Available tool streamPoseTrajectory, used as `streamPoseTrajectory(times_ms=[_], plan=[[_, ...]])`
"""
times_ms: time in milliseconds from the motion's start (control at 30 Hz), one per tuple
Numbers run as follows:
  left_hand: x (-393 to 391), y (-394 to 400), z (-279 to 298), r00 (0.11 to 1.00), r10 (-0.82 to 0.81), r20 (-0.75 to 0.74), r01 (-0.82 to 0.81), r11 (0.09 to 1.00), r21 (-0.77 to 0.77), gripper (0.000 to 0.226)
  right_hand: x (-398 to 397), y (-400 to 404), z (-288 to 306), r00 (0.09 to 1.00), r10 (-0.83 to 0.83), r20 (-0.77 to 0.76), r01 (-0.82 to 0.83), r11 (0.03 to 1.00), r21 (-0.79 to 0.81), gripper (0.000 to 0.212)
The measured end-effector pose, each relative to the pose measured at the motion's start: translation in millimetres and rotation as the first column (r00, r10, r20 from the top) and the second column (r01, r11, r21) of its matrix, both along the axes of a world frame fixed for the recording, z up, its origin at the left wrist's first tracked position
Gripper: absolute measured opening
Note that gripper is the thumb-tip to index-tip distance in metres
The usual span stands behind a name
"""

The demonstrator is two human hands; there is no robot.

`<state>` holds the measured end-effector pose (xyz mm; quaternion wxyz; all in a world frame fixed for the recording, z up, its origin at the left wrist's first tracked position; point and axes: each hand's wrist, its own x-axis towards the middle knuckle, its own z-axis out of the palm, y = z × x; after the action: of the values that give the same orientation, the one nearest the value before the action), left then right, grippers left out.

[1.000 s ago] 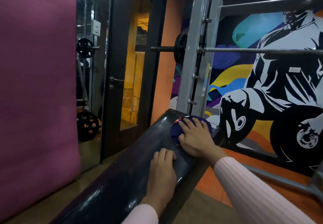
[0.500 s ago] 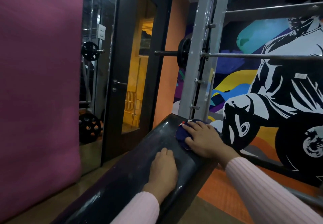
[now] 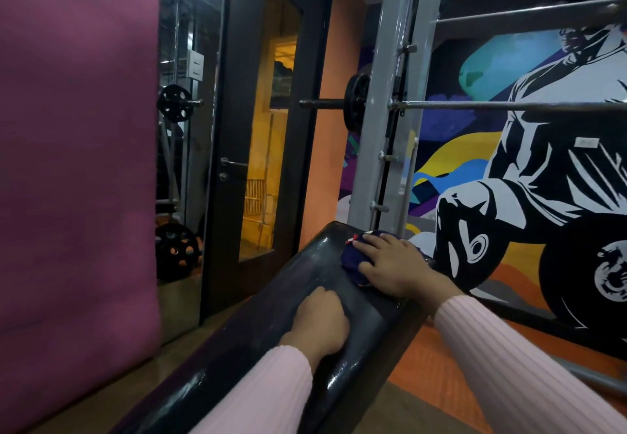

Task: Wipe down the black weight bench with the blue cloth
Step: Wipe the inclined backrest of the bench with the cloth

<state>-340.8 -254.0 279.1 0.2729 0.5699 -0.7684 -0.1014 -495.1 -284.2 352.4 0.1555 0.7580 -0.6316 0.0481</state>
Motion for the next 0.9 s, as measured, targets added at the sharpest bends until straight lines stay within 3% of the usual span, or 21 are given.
streamPoseTrajectory(times_ms=[200, 300, 367, 533, 800, 900], plan=[[1.2, -3.3, 7.1, 1.0, -0.031, 0.003, 0.031, 0.996, 0.088, 0.03, 12.5, 14.1, -16.5, 0.992, 0.122, -0.029, -0.122, 0.992, 0.029, 0.059], [1.1, -1.2, 4.4, 0.999, -0.033, -0.032, 0.035, 0.997, 0.066, 0.03, -4.4, 29.4, -17.9, 0.98, 0.201, 0.017, -0.201, 0.979, 0.043, 0.07], [0.8, 1.1, 5.2, 0.996, -0.026, -0.08, 0.032, 0.997, 0.069, 0.033, -15.7, 24.2, -12.2, 0.985, 0.168, 0.028, -0.168, 0.986, -0.001, 0.077], [2.2, -2.7, 8.4, 0.993, -0.015, -0.116, 0.033, 0.989, 0.147, 0.053, 5.4, -19.1, 3.5, 1.0, -0.01, -0.016, 0.01, 1.0, 0.013, 0.061], [3.4, -5.9, 7.6, 0.996, -0.025, -0.09, 0.039, 0.987, 0.158, 0.043, 24.3, -4.3, -14.6, 0.989, 0.146, -0.034, -0.141, 0.981, 0.13, 0.057], [4.5, 0.7, 8.9, 0.996, -0.031, -0.081, 0.04, 0.993, 0.115, 0.039, 11.4, -7.3, -6.7, 0.992, 0.119, -0.038, -0.112, 0.983, 0.149, 0.057]])
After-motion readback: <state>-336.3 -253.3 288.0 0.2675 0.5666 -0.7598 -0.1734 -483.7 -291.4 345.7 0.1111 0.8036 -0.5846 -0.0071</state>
